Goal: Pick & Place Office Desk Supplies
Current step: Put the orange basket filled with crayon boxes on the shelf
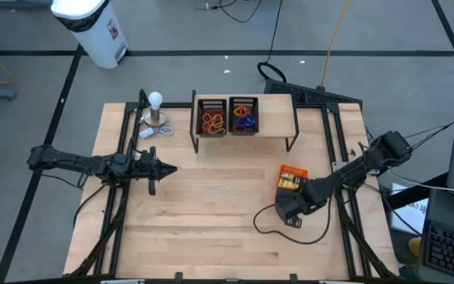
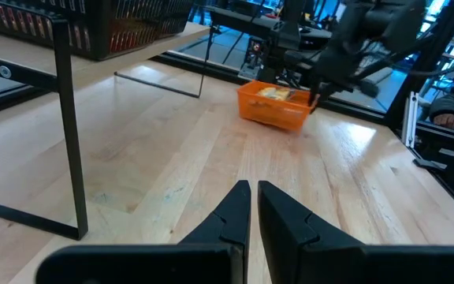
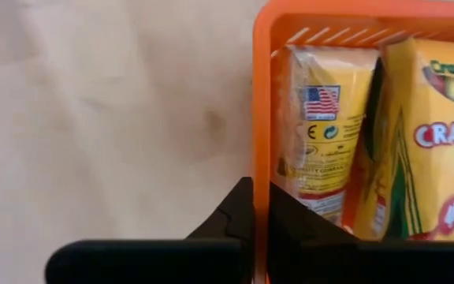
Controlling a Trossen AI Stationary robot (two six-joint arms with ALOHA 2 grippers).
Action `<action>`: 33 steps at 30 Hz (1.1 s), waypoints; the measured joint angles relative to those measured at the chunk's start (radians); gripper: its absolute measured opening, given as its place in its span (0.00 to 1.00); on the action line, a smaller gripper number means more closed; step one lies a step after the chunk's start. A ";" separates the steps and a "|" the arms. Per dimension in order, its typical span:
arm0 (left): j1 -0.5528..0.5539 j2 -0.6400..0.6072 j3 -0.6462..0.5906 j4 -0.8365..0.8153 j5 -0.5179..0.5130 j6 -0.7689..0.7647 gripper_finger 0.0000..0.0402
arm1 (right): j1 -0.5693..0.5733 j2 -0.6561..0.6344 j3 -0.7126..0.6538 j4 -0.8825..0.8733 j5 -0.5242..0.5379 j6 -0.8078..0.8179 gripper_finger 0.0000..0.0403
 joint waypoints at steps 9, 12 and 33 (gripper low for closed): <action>0.000 0.000 0.000 0.000 0.000 -0.002 0.06 | 0.103 0.000 0.204 -0.124 0.082 0.001 0.00; 0.000 0.000 0.000 0.000 0.000 -0.006 0.06 | 0.119 0.000 0.270 -0.183 0.130 0.001 0.00; 0.000 0.000 0.000 0.000 0.000 -0.017 0.06 | -0.010 0.000 0.658 -0.594 0.235 -0.270 0.00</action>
